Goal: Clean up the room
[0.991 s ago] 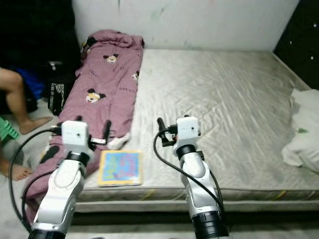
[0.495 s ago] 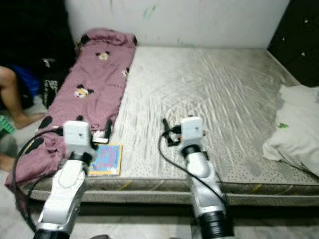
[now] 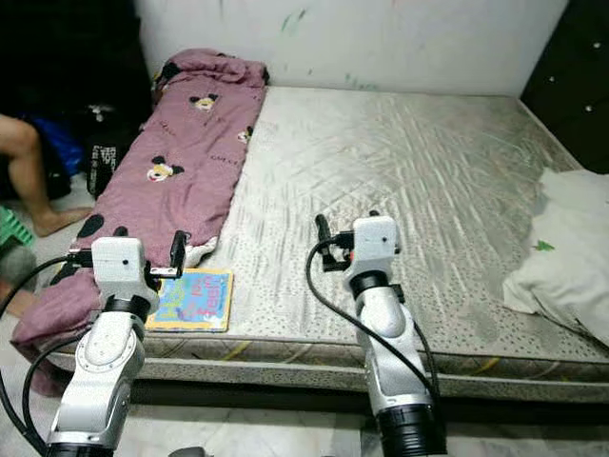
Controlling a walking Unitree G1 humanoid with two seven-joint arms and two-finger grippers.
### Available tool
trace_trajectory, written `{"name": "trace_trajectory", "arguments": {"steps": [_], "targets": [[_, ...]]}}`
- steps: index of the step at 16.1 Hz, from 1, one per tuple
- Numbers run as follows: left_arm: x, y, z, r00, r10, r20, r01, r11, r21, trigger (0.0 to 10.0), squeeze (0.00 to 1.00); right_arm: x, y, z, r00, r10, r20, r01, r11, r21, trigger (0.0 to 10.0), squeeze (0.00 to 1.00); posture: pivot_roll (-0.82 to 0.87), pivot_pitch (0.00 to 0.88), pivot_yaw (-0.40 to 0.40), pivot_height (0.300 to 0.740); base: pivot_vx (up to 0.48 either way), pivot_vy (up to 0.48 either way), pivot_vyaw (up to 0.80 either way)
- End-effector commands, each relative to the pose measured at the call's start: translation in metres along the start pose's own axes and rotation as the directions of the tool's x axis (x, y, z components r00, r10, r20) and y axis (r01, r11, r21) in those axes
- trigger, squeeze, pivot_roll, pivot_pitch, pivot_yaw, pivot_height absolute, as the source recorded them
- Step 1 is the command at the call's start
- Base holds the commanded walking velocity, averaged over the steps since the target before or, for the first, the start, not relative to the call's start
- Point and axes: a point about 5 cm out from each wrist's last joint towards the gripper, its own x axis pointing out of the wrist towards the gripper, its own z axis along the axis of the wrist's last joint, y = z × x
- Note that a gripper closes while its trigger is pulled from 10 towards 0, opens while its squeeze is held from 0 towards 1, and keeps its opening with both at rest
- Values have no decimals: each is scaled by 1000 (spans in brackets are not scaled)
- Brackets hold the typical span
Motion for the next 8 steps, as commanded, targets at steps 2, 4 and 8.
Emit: {"name": "trace_trajectory", "arguments": {"steps": [2,4,8], "targets": [[1,-4,7,999,-33,33,34,999,-16,10000,0,1,0,0,1000,3,-2,-4,1000,-8,10000,0,7,0,-35,740,0,0,0],[1,-7,8,998,-51,40,52,998,-28,10000,0,3,0,2,1000,5,1,-5,1000,-9,10000,0,7,0,-36,740,142,0,0],[1,-8,8,997,-61,41,62,998,-32,10000,0,3,0,1,1000,7,-2,-7,1000,-14,10000,0,6,0,-38,740,298,0,0]]}}
